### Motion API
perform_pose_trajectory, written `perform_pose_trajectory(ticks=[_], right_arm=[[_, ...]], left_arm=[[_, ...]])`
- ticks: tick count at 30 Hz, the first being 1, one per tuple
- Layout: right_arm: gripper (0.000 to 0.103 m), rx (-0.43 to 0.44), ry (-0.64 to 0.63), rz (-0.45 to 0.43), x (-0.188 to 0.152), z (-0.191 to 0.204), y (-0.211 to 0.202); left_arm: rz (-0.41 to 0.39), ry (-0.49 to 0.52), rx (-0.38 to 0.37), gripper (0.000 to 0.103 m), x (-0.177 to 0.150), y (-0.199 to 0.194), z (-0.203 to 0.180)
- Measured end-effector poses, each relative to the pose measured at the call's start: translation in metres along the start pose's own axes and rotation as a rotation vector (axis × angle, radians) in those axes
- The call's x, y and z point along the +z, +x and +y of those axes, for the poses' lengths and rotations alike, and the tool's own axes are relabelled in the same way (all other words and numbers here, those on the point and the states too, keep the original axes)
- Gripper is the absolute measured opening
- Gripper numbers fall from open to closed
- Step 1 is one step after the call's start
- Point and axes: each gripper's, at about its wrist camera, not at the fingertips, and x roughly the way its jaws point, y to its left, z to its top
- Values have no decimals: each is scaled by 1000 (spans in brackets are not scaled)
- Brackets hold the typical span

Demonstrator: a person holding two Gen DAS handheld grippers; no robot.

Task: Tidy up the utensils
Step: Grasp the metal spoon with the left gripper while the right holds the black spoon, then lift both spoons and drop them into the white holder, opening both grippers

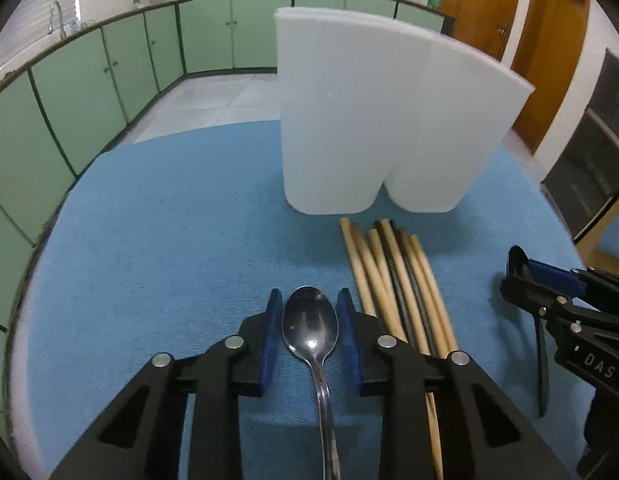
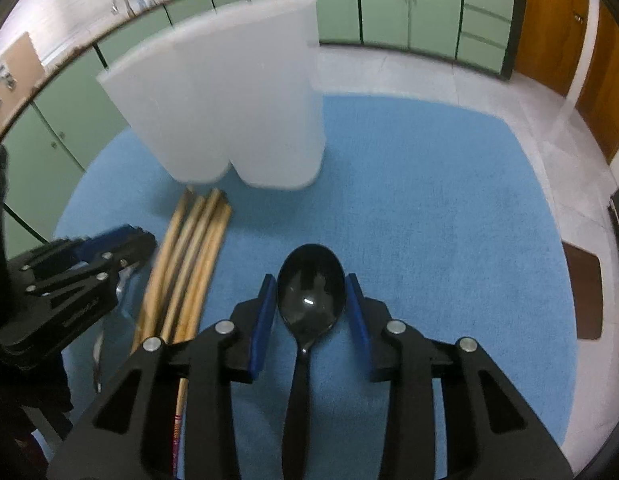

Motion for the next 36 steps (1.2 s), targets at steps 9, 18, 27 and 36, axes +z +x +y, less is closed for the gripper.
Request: perform_pose_trajectory(ticks=[9,18,27,36], right_arm=[[33,115,5,-222,-1,-13,-37],[33,137,-43,-396,3,-3,-65],[33,205,5,-525,31,-9,-88],[33,203,15,-672,95,-14,-102]], left_arm=[[-313,12,-116,28,-38,-64,-3],[-524,-1,-81,28,-59,-108,-3],[-688,-31,-115,28,-31,-149,6],[-886,7,-162,28,41,-197,-4]])
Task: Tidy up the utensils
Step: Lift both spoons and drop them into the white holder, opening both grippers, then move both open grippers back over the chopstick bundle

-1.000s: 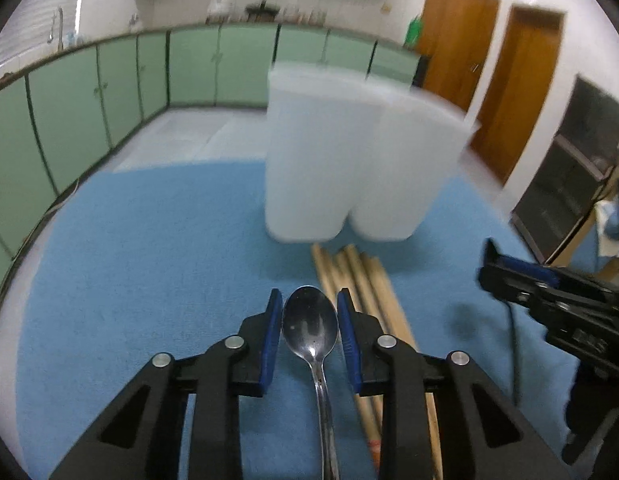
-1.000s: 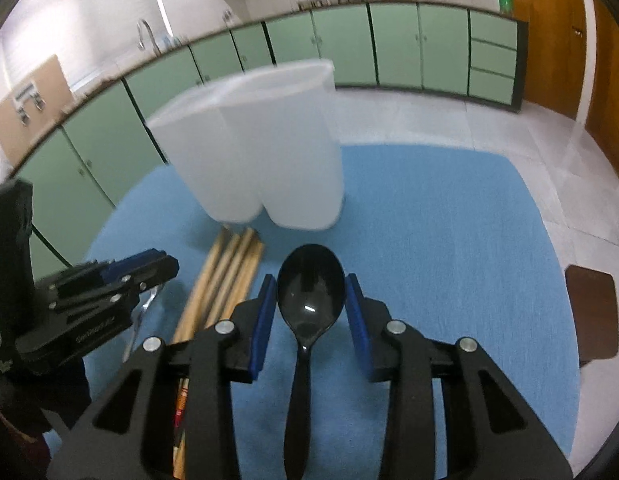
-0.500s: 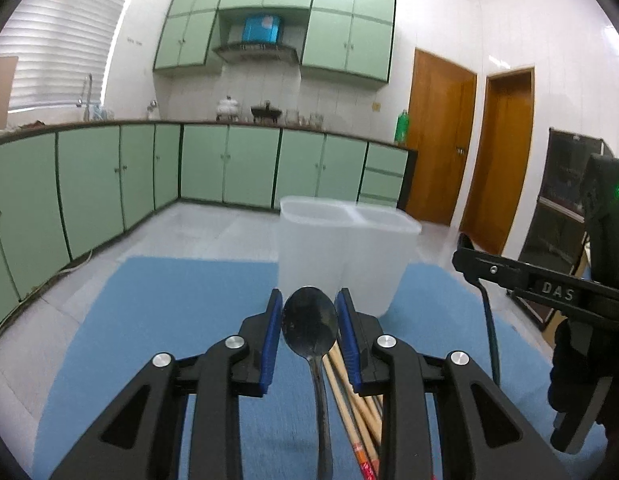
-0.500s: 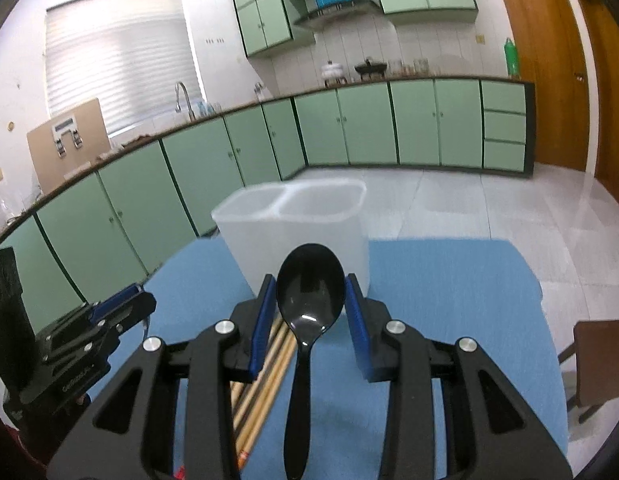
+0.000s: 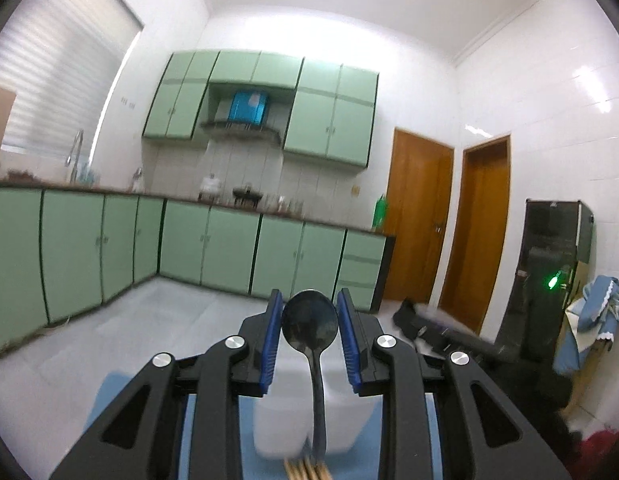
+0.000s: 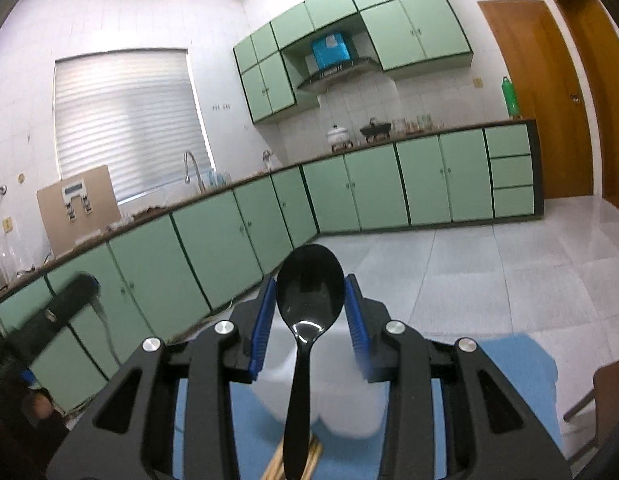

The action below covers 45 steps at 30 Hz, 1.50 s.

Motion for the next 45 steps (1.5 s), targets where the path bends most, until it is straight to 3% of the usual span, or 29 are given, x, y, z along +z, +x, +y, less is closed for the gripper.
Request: perform_pose_trajectory(ticks=[7,13,19,25,32,36,41,45], right_arm=[[33,-75,6,-38,19,-18,46],[33,-131,14,3,4,-36,80],[35,-116,-5,61,-14,-36,84],[42,-127,32,76,-17,-38,61],[66,-149,53,139,-28,-29,3],[76,-146,57,234,-60,-20,-35],[77,-147,57,379,-112,-4,-67],[78,-161,42,470,-156,10,-86]], left_arm=[[-11,53,-7,28,20,61,-4],[85,41,9,28,-6,106,7],[178,19,22,28,-35,121,18],[178,15,31,37,-29,104,20],[228,12,60,56,-26,51,12],[330,1,82,64,-47,16,8],[533,-22,91,68,-98,-17,5],[626,-14,132,70,-138,-41,3]])
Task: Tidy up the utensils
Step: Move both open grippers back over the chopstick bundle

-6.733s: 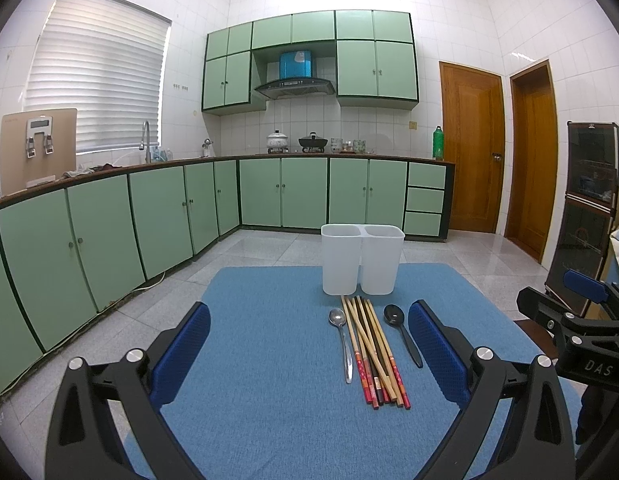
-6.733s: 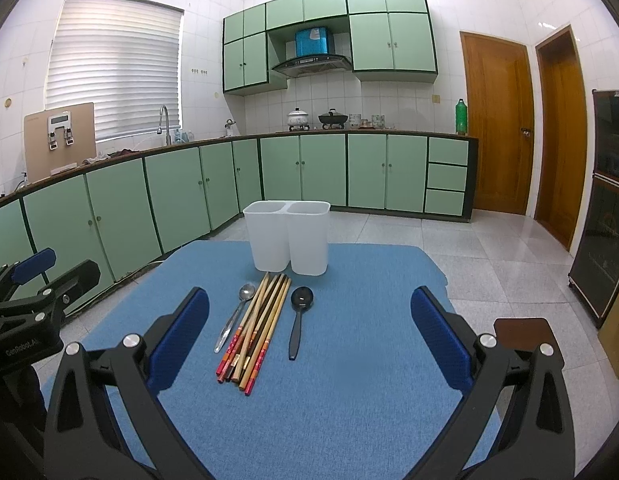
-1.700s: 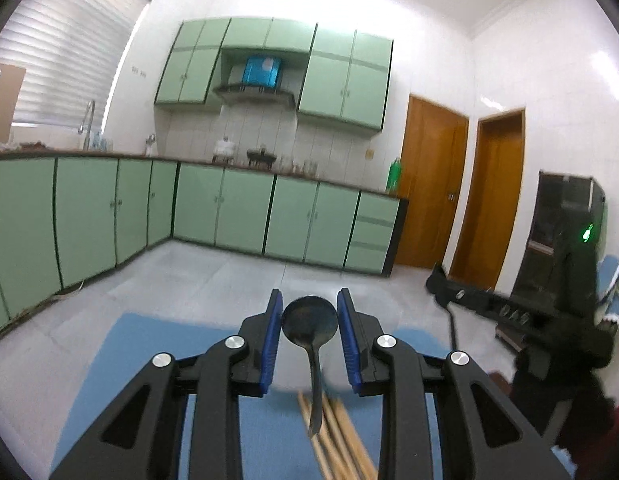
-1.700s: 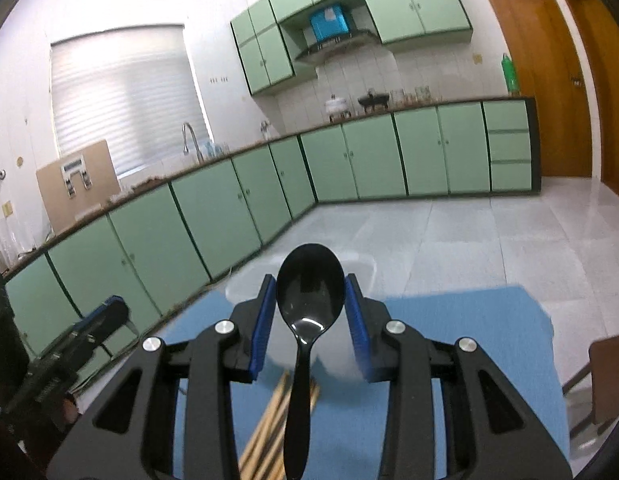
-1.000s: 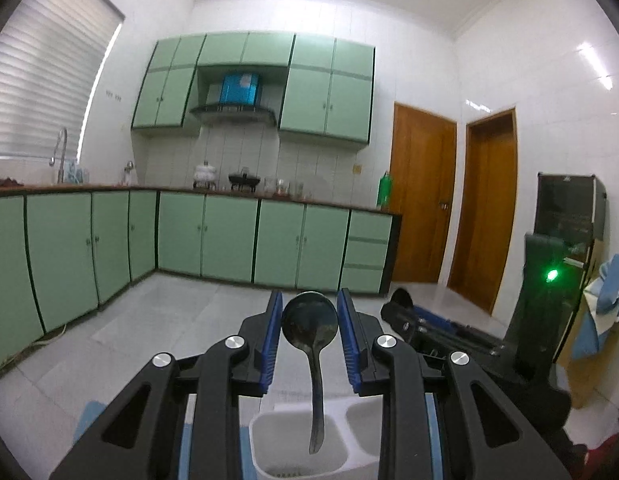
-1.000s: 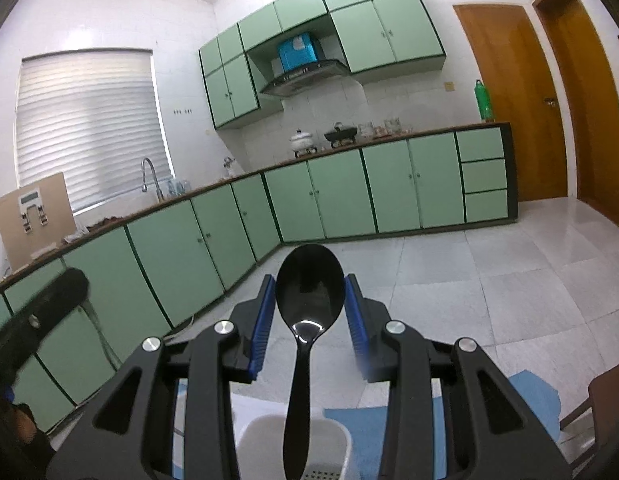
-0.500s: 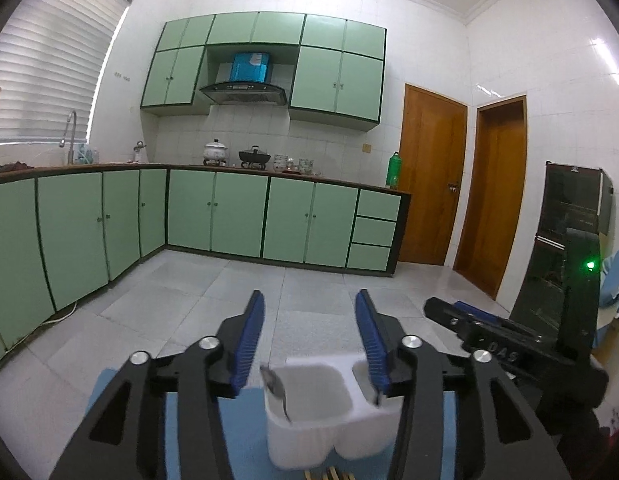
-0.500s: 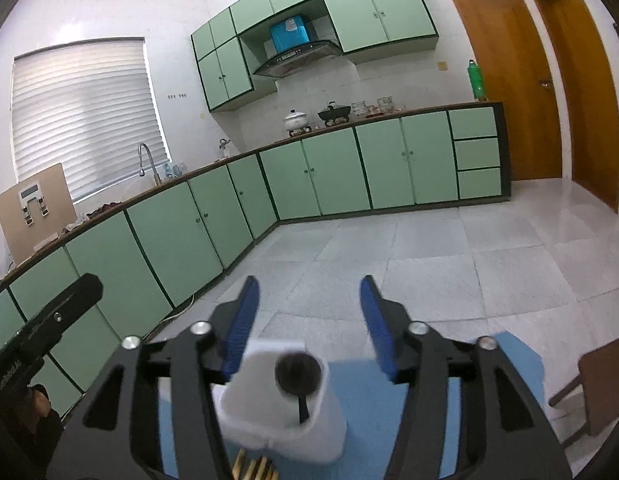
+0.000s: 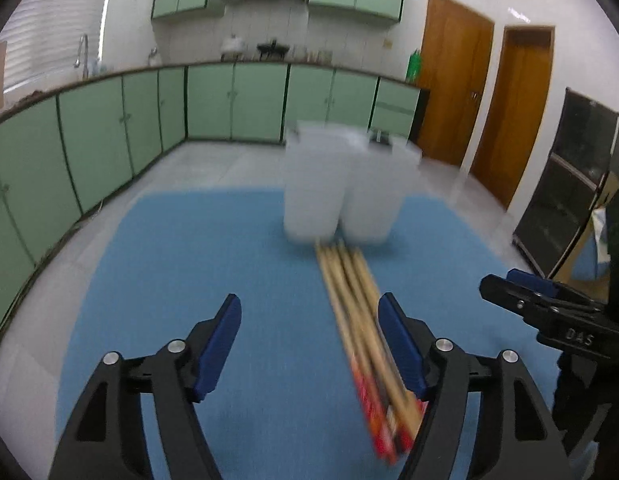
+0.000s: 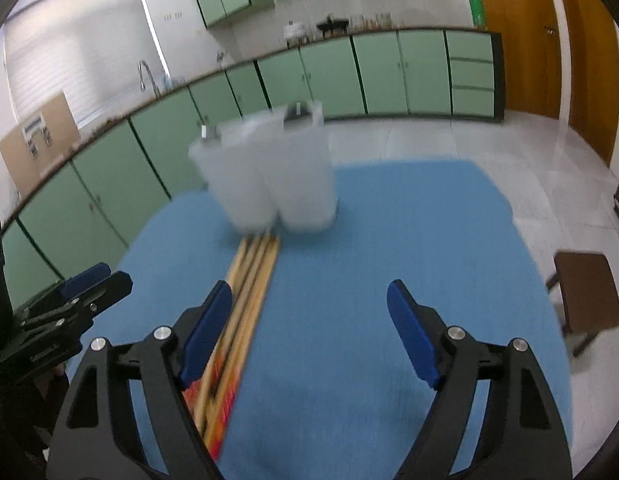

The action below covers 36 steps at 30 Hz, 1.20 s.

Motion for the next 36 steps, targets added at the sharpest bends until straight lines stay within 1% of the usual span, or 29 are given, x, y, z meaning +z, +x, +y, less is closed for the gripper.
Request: perform_pose_trajectory(ticks=[3,6,9,14,21,26,31,34,35,36], right_arm=[[78,8,-19,57,-28,8,0],[78,1,-65,86,-50,16,-3],[78,14,-81,110,-60,26,-4],[78,9,-144,117,-65,44,-6],[78,-36,-233,178,-74,62,5],[77,-75,-254,188,-75,59,4],[77,-127,-209,176,-71,42,0],[71,-101,-181,167,-69,35,-2],[66,-85,-182,166,-70,35,-3],[64,-76,-190,169,-70,37,-2]], left_arm=[[53,-11,6,70,-23,5,3],[96,-11,19,71,-40,6,4],[133,-18,32,71,-51,10,4],[166,-22,47,71,-60,13,2],[187,-13,52,72,-65,13,-2],[195,4,53,74,-66,13,-5],[196,13,55,75,-67,13,-7],[199,21,55,75,-68,12,-9],[200,25,54,75,-68,12,-10],[200,29,52,75,-69,11,-11]])
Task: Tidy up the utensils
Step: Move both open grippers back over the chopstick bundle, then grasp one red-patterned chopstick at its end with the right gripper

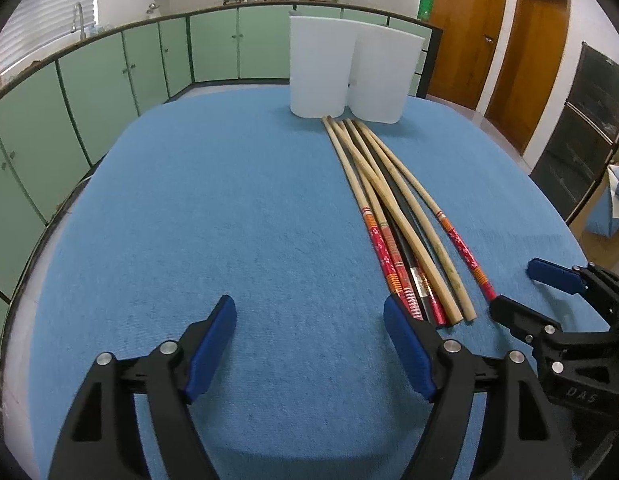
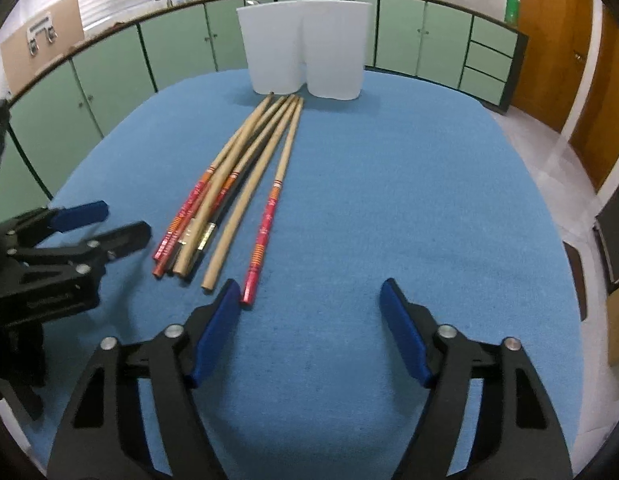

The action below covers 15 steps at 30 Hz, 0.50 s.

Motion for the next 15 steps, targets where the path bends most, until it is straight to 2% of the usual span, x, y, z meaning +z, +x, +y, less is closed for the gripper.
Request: perform_pose_trajectory(ticks=[3,5,7,9,12,15], right_arm=[[54,5,-26,-1,0,7,2],[42,23,-32,-3,0,10,2],[36,29,-37,-4,1,13,2],[14,37,-33,-5,1,13,1],[7,50,-15,-3,1,10,1],[7,58,-5,-4,0,7,0]], left_arm=[[2,7,-6,76,-1,-1,-3],[2,12,-10,76,-1,-1,-5],[5,15,-12,76,-1,-1,-6],[5,16,-17,76,-1,-1,-6],[6,17,-18,76,0,0,-9],[6,19,-37,76,0,0,-11]])
